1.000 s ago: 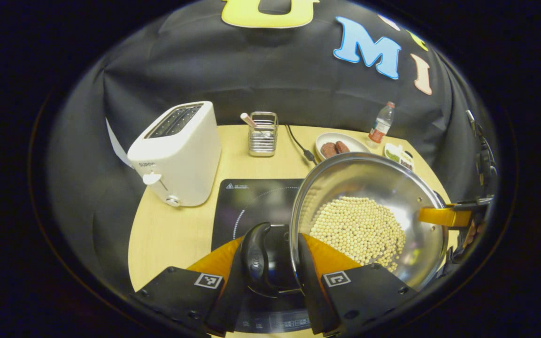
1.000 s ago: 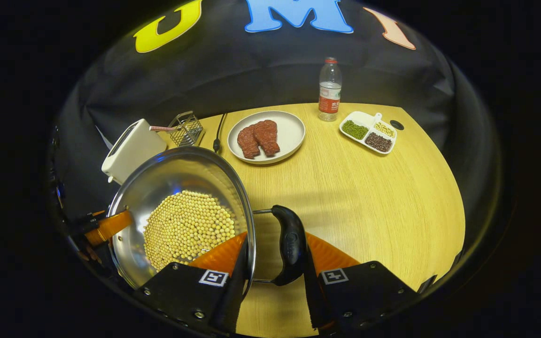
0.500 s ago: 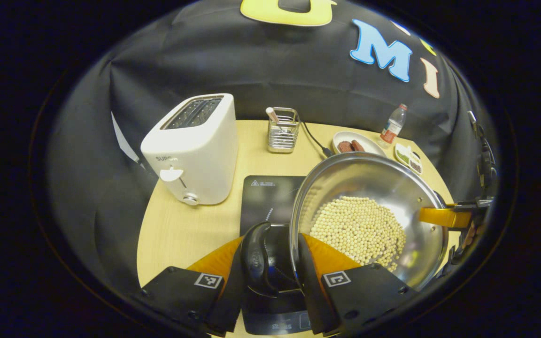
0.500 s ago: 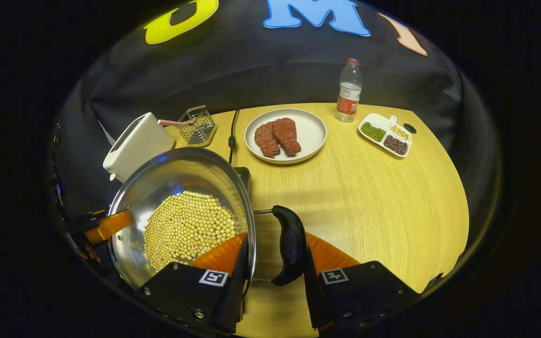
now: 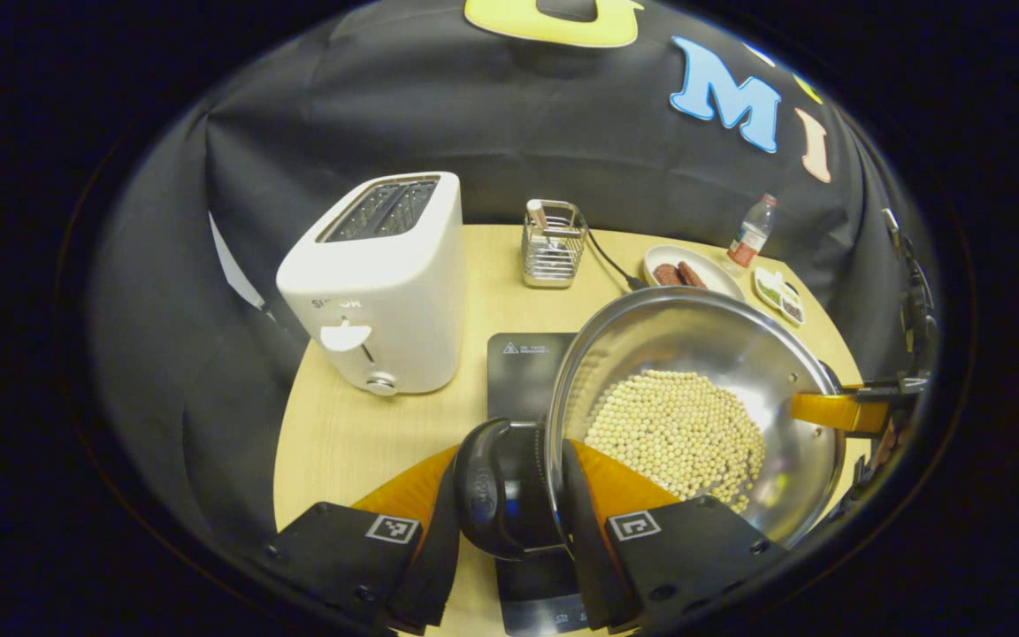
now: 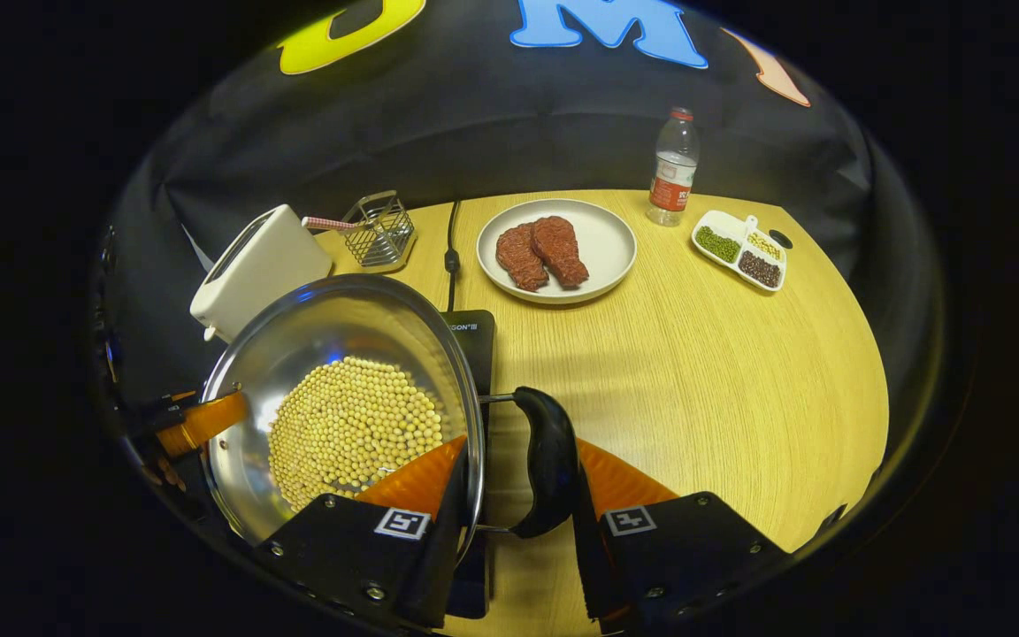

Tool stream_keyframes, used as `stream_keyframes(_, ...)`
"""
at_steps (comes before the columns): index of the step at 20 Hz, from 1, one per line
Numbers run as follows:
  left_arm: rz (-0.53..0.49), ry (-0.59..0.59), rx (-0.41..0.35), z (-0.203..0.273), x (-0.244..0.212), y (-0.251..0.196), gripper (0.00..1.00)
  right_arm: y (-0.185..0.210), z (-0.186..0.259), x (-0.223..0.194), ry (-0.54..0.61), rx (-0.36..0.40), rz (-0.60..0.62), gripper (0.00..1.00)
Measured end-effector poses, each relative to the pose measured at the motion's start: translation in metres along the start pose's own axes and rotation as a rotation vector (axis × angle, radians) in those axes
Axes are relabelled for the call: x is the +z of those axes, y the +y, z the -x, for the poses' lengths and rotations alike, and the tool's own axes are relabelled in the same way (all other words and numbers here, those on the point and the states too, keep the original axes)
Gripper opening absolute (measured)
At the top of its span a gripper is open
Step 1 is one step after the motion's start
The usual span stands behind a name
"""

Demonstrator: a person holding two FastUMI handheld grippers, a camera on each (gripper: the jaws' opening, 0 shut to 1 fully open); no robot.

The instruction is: First push the handle of the pot to place it horizontally, then grasp the pot with both hands and set it on the induction cooktop.

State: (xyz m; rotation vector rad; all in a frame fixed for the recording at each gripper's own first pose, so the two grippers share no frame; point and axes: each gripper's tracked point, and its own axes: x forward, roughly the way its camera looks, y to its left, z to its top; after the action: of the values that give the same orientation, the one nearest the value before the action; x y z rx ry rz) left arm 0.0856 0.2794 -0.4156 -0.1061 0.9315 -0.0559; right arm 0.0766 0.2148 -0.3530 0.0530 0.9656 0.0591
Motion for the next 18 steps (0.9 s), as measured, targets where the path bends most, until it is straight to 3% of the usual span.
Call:
stream_keyframes(2, -0.008, -0.003, -0.002, -0.004, 0.001, 0.003, 0.67, 0.003, -0.003, -0.001, 0.000, -0.007, -0.009, 0.57)
stream_keyframes(18, 0.008, -0.035, -0.011, -0.012, 0.003, 0.017, 0.62, 0.011, -0.017, 0.001, -0.052, -0.022, -0.037, 0.57)
